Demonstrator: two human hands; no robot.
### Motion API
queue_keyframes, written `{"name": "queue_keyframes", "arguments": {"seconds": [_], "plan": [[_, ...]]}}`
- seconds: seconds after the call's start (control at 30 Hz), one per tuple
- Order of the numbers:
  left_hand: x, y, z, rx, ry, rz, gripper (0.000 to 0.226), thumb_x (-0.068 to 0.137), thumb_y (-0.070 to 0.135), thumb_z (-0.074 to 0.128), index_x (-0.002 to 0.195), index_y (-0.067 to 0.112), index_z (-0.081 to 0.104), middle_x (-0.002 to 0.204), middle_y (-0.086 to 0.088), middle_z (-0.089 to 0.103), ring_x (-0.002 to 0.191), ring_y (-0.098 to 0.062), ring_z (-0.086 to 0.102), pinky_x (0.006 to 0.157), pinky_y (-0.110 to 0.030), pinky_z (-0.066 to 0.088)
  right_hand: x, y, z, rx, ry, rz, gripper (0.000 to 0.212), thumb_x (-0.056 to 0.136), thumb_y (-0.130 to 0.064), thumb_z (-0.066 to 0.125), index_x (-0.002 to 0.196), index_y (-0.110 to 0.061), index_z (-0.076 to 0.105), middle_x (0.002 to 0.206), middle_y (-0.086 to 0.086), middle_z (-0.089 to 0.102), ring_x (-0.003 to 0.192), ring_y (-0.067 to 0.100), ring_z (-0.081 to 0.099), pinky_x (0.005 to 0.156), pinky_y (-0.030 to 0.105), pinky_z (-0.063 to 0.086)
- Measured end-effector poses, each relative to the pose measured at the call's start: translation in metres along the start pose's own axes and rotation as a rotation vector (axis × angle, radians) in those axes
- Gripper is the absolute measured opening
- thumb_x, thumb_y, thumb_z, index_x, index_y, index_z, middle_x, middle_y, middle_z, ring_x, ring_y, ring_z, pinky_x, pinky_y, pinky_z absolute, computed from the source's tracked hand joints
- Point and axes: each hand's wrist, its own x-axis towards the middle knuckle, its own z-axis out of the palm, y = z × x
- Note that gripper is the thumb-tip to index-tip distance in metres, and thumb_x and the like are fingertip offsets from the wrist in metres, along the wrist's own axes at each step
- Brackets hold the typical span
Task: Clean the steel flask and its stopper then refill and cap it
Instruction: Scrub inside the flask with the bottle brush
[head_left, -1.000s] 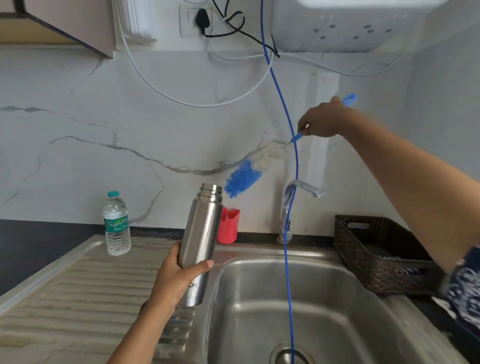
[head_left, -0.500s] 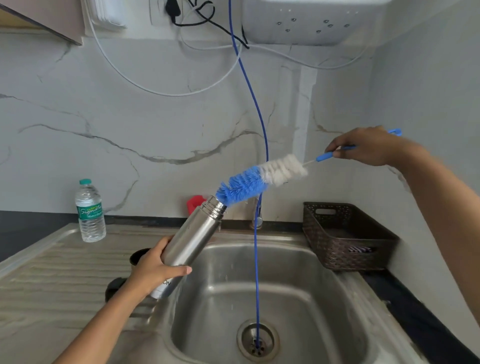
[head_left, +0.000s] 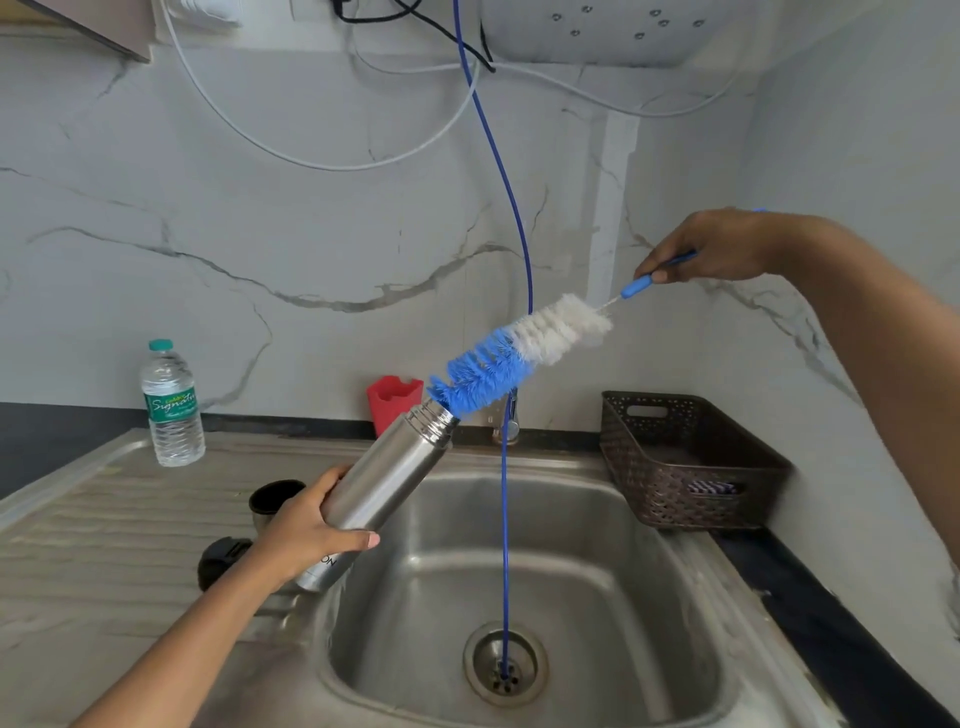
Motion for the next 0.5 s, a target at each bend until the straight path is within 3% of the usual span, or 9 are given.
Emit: {"name": "queue_keyframes", "arguments": {"seconds": [0.17, 0.33, 0.43, 0.5], "plan": [[0.000, -0.002, -0.002, -0.058, -0.006, 0.008, 0.080, 0.034, 0.049, 0.082, 0.107, 0.050, 0.048, 0.104, 0.005, 0.063, 0.092, -0.012, 0.062, 0.073, -0.025, 0.051, 0.030, -0.029, -0.032, -0.090, -0.061, -0.038, 0.029, 0.093, -0.020, 0.059, 0.121, -0.024, 0.065, 0.113, 0.000, 0.067, 0.103, 0.017, 0.055, 0.094, 0.028, 0.032], [0.001, -0.004, 0.006, -0.106, -0.012, 0.003, 0.085, 0.034, 0.049, 0.081, 0.114, 0.040, 0.052, 0.101, 0.003, 0.064, 0.087, -0.012, 0.064, 0.063, -0.021, 0.050, 0.057, -0.070, -0.066, -0.209, -0.102, -0.077, 0.029, 0.094, -0.020, 0.058, 0.121, -0.022, 0.065, 0.106, 0.008, 0.068, 0.096, 0.015, 0.052, 0.098, 0.030, 0.028], [0.002, -0.005, 0.012, -0.147, -0.029, -0.008, 0.090, 0.031, 0.048, 0.085, 0.114, 0.035, 0.053, 0.098, 0.000, 0.067, 0.082, -0.014, 0.067, 0.058, -0.025, 0.053, 0.067, -0.085, -0.077, -0.247, -0.130, -0.085, 0.028, 0.093, -0.018, 0.057, 0.120, -0.021, 0.066, 0.091, 0.004, 0.066, 0.098, 0.018, 0.052, 0.095, 0.028, 0.029], [0.002, -0.008, 0.015, -0.196, -0.049, -0.021, 0.096, 0.025, 0.051, 0.090, 0.113, 0.036, 0.054, 0.097, -0.001, 0.070, 0.083, -0.017, 0.070, 0.063, -0.031, 0.056, 0.073, -0.091, -0.081, -0.281, -0.169, -0.084, 0.027, 0.093, -0.018, 0.057, 0.118, -0.021, 0.067, 0.083, -0.001, 0.062, 0.104, 0.027, 0.053, 0.100, 0.033, 0.033]]}}
